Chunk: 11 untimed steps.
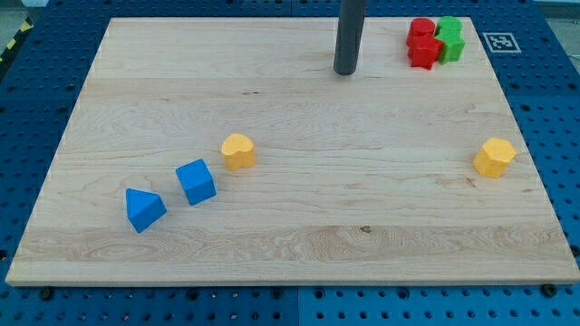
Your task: Move the heart to the top side of the cube
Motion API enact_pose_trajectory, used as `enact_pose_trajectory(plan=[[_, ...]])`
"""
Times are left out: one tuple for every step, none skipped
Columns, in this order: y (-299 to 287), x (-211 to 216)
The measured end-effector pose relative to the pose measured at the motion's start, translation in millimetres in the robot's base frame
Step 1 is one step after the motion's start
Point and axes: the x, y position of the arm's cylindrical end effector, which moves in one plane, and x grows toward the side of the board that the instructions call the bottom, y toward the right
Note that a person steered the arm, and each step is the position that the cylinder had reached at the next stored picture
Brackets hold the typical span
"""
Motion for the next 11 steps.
enact_pose_trajectory(plan=[[0,1],[1,31],[1,87],[-2,133],[-6,176],[-49,191],[-112,190],[-150,153],[-164,101],[-159,110],[-160,137]])
